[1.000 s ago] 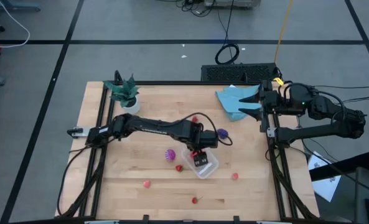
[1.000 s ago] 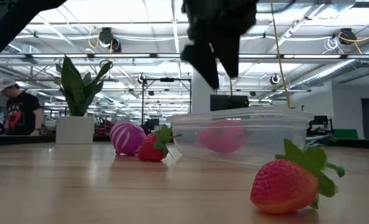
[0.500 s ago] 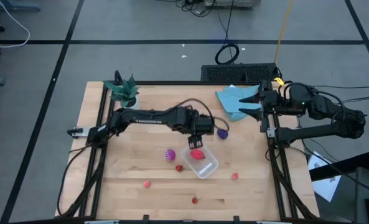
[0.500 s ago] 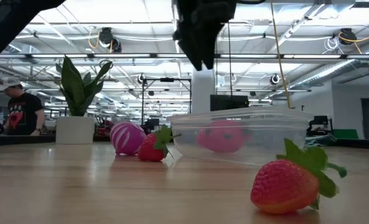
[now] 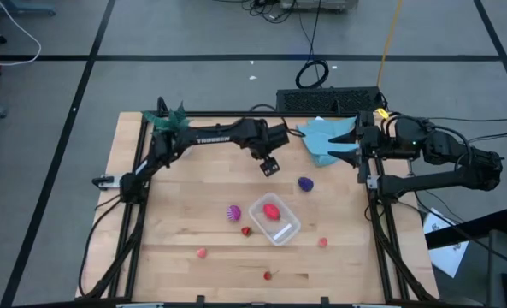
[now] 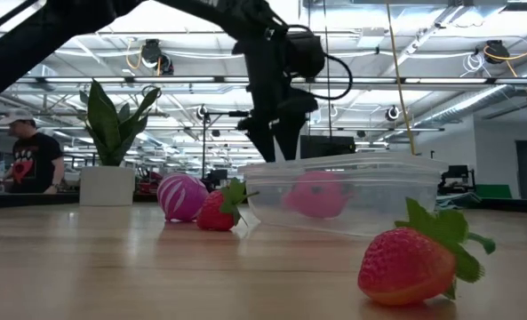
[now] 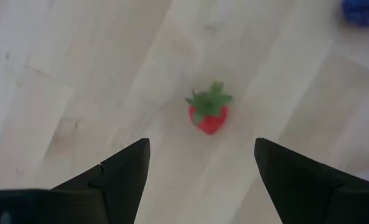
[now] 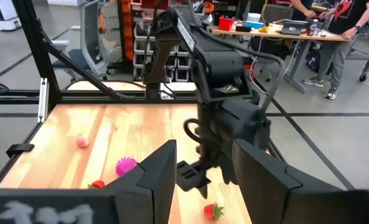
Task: Pick and placing Produce into tupperware
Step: Put the top strawberry into the transparent container
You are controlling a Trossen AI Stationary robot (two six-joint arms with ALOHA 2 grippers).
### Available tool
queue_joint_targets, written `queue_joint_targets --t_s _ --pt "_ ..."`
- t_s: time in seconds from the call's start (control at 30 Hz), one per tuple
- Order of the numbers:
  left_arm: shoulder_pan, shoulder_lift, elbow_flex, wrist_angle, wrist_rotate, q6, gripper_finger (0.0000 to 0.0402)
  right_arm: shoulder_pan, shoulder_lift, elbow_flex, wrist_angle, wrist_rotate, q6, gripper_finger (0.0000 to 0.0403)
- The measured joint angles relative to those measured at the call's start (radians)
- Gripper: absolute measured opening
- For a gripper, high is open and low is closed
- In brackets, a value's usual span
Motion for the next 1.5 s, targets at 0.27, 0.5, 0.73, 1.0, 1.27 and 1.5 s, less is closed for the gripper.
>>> queue_joint_targets --t_s 0.27,0.5,0.73,1.0,1.27,1.5 --pt "0.004 -0.001 -0.088 0.098 0.022 -0.026 0.0296 0.000 0.000 0.000 0.003 0.000 -0.020 0.0151" --pt "-0.001 -0.001 -0.111 0.152 0.022 -0.035 0.0296 0.000 0.002 0.000 0.003 0.000 -0.020 0.0151" --pt "-0.001 -0.001 -0.111 0.186 0.022 -0.046 0.0296 0.000 0.002 0.000 0.003 0.000 -0.020 0.0151" --pt "-0.005 0.021 -0.111 0.197 0.037 -0.052 0.0296 0.000 0.002 0.000 0.002 0.000 -0.019 0.0151" --pt "-0.008 0.043 -0.111 0.182 0.038 -0.050 0.0296 0.000 0.002 0.000 0.003 0.000 -0.012 0.0151" --pt "-0.007 0.068 -0.111 0.197 0.038 -0.049 0.0296 0.000 0.002 0.000 0.003 0.000 -0.012 0.0151"
